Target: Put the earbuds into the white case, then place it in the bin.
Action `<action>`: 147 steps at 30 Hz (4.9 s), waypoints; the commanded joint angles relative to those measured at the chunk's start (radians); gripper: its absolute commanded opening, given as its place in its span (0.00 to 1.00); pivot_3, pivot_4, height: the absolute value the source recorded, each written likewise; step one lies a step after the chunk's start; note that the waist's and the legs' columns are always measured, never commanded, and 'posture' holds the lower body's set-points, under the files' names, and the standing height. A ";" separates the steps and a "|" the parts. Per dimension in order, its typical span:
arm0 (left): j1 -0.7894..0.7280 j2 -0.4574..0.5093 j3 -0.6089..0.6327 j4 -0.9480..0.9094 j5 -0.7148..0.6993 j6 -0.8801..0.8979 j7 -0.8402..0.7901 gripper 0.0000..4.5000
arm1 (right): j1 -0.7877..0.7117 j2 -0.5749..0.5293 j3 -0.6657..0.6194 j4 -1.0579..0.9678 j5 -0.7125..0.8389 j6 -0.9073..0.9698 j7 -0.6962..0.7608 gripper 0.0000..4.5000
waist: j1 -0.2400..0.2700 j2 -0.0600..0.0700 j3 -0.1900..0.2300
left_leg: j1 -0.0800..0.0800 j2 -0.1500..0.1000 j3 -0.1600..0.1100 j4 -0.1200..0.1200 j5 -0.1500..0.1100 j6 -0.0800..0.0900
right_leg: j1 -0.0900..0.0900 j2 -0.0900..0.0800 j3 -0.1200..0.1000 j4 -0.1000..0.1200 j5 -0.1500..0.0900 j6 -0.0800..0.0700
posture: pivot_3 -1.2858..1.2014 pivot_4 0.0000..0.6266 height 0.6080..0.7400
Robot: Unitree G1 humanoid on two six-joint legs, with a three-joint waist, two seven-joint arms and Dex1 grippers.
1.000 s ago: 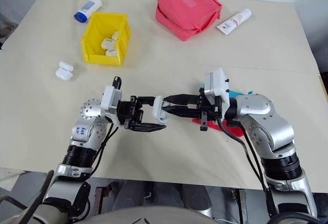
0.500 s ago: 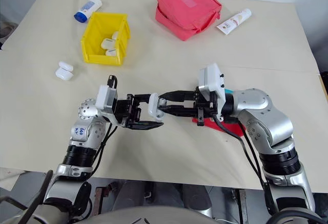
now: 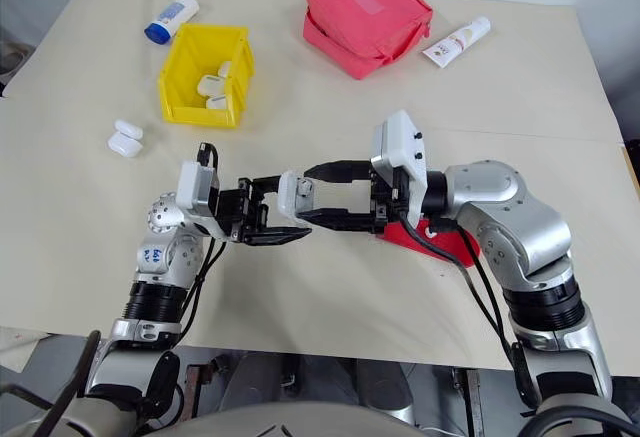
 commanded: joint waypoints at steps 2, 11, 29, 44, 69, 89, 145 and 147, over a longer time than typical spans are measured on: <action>-0.004 0.000 -0.004 -0.036 -0.026 -0.003 -0.009 0.62 | -0.031 -0.004 -0.048 -0.008 0.009 -0.007 -0.013 0.64 | 0.000 0.000 0.000 | 0.000 0.000 0.000 0.000 0.000 0.000 | 0.000 0.000 0.000 0.000 0.000 0.000 | 0.52 0.24 1.00; 0.015 0.010 -0.009 -0.033 -0.023 0.002 -0.019 0.62 | -0.029 -0.042 -0.145 -0.025 0.023 0.021 -0.068 0.64 | 0.001 0.000 0.000 | 0.000 0.000 0.000 0.000 0.000 0.000 | 0.000 0.000 0.000 0.000 0.000 0.000 | 0.52 0.24 1.00; -0.093 -0.017 0.020 0.108 -0.022 -0.019 -0.051 0.62 | 0.639 -0.314 -0.642 -0.084 -0.089 0.063 -0.119 0.64 | 0.006 0.000 0.000 | -0.005 0.000 -0.003 0.000 0.000 0.000 | 0.000 0.002 -0.001 -0.006 0.001 0.002 | 0.52 0.24 1.00; -0.076 -0.022 0.005 0.000 -0.029 0.060 -0.017 0.62 | 0.616 -0.310 -0.607 -0.100 -0.097 0.073 -0.155 0.64 | 0.001 0.000 0.000 | -0.005 0.000 -0.002 0.002 0.000 0.000 | 0.001 0.003 0.000 -0.006 0.002 0.004 | 0.52 0.24 1.00; 0.069 0.014 0.003 -0.191 -0.030 0.070 0.104 0.62 | -0.364 -0.299 0.228 0.358 -0.373 0.482 -0.125 0.64 | 0.000 0.001 0.000 | -0.009 -0.001 -0.002 0.004 0.000 0.001 | -0.005 -0.001 0.000 0.001 0.002 0.004 | 0.52 0.24 1.00; 0.083 0.017 -0.015 -0.198 -0.030 0.064 0.104 0.62 | -0.480 -0.222 0.382 0.565 -0.565 0.424 -0.036 0.64 | -0.004 0.001 0.000 | -0.009 -0.001 -0.002 0.004 0.000 0.001 | -0.007 -0.001 0.000 0.002 0.002 0.004 | 0.52 0.24 1.00; 0.079 0.032 -0.011 -0.176 -0.023 0.046 0.115 0.62 | -0.377 -0.079 0.043 0.440 -0.486 0.370 0.114 0.11 | -0.024 0.001 0.000 | -0.010 0.000 0.000 0.005 0.000 0.000 | -0.009 -0.001 -0.001 0.008 0.002 0.004 | 0.52 0.24 1.00; 0.077 0.033 -0.009 -0.167 -0.029 0.047 0.108 0.62 | -0.302 -0.059 -0.058 0.320 -0.383 0.391 0.114 0.11 | -0.023 0.001 0.000 | -0.010 -0.001 0.000 0.005 0.000 0.000 | -0.009 -0.001 -0.001 0.008 0.002 0.004 | 0.52 0.24 1.00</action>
